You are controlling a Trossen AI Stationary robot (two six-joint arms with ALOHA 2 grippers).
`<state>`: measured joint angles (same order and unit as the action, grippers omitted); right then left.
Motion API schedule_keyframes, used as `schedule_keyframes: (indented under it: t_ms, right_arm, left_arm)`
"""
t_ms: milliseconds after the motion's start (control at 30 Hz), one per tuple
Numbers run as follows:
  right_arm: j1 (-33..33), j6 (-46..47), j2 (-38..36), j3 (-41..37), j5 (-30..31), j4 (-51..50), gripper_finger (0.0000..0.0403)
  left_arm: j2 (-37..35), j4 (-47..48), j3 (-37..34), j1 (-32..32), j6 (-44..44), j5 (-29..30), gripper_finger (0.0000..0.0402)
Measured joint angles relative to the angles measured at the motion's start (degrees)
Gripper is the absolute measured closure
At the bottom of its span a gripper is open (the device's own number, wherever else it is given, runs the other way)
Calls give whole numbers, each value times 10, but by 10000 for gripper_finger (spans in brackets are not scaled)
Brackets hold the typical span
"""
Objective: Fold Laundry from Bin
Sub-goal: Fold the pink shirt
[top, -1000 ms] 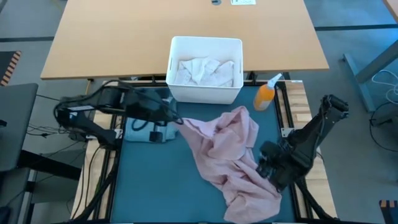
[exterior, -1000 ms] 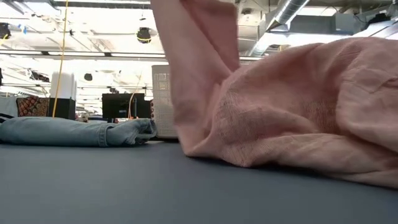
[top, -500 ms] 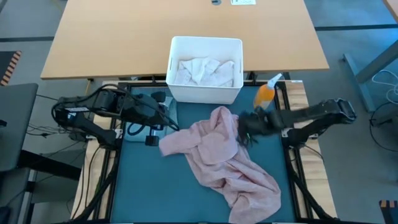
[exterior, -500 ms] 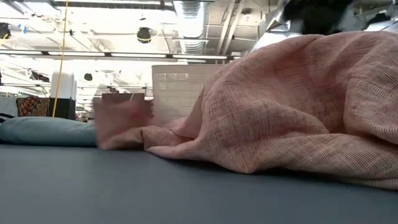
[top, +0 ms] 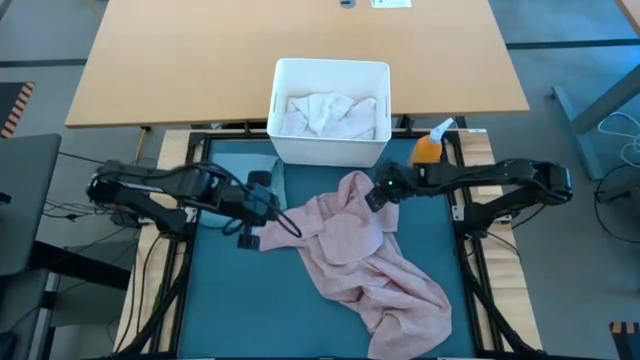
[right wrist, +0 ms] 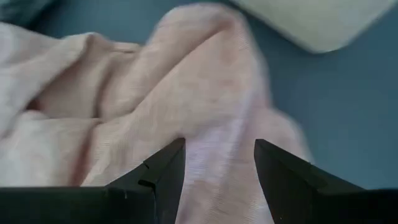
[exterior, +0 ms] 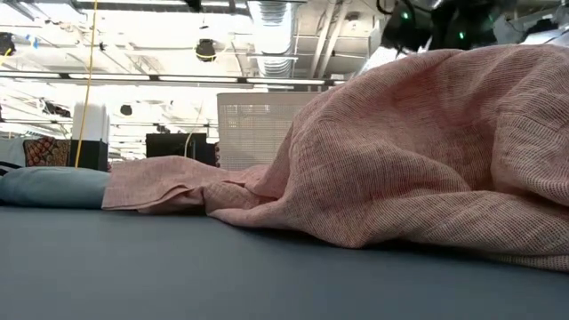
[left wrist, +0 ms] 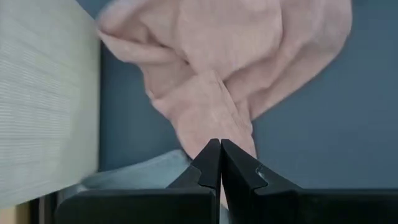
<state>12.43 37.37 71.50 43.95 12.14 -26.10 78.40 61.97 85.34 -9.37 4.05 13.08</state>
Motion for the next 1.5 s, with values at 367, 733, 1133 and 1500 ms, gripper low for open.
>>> schedule_keyframes:
  t_ms: [367,733,1133,1500]
  right_arm:
    - [-3,12,0,-69,-33,123,211]
    - [-24,-13,0,-69,-33,133,379]
    - [-32,-10,0,-69,-44,134,394]
    - [-75,-28,0,-9,-63,43,394]
  left_arm:
    - [-56,-177,-258,-11,-22,-91,377]
    - [-43,-258,-396,-11,-37,27,213]
    - [-42,-340,-474,16,-153,20,148]
    - [-42,-404,-470,28,-155,2,385]
